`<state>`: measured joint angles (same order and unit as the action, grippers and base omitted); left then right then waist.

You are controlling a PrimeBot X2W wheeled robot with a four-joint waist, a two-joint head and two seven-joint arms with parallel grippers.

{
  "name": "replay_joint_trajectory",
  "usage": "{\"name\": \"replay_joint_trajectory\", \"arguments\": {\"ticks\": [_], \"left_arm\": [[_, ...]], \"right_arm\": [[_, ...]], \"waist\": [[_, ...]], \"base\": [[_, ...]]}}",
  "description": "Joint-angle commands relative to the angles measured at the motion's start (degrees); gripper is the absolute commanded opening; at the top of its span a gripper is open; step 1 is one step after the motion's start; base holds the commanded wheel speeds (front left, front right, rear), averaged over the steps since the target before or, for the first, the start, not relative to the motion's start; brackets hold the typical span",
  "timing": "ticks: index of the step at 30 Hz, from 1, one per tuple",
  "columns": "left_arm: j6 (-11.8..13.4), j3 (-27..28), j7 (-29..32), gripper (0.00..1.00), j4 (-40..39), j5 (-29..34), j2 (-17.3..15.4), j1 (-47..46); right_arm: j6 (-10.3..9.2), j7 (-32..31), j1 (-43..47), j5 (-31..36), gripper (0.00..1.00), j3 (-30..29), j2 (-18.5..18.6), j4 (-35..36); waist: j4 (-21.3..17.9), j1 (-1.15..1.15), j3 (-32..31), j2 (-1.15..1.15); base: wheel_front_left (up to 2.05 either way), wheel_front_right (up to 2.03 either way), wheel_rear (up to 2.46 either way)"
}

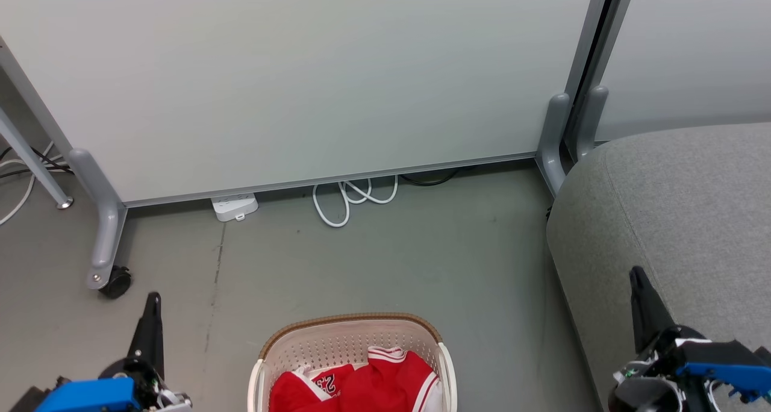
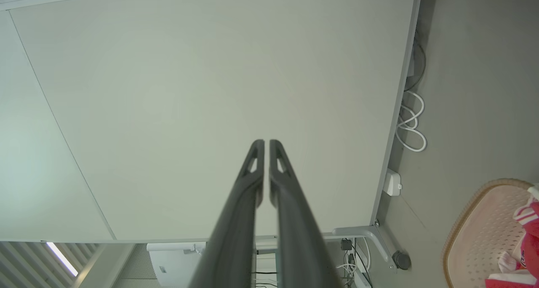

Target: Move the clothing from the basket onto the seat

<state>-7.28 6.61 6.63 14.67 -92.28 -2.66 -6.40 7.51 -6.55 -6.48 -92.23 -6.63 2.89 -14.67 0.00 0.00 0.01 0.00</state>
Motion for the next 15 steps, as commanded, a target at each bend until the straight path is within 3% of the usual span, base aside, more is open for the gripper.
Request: {"name": "replay_joint_trajectory", "arguments": {"ticks": [1,8,15], "left_arm": [[0.05,-0.01,-0.04,1.0,0.4,0.01,0.11,0.26],[0.05,-0.72,-1.67,1.0,1.07,1.59,0.41,0.98],[0.02,-0.81,-3.64,1.0,0.07,7.7,0.32,0.21]], "right_arm": [[-0.01,0.03,0.26,0.02,1.0,0.04,-0.03,-0.35],[-0.02,1.57,1.15,1.7,1.0,0.7,-0.13,-1.57],[-0.02,3.54,0.52,7.49,1.0,1.47,-0.11,-0.88]], "waist": [[0.0,0.0,0.01,0.0],[0.04,0.0,0.08,0.0],[0.05,0.0,0.25,0.0]], "base": [[0.0,0.0,0.0],[0.0,0.0,0.0],[0.0,0.0,0.0]]}}
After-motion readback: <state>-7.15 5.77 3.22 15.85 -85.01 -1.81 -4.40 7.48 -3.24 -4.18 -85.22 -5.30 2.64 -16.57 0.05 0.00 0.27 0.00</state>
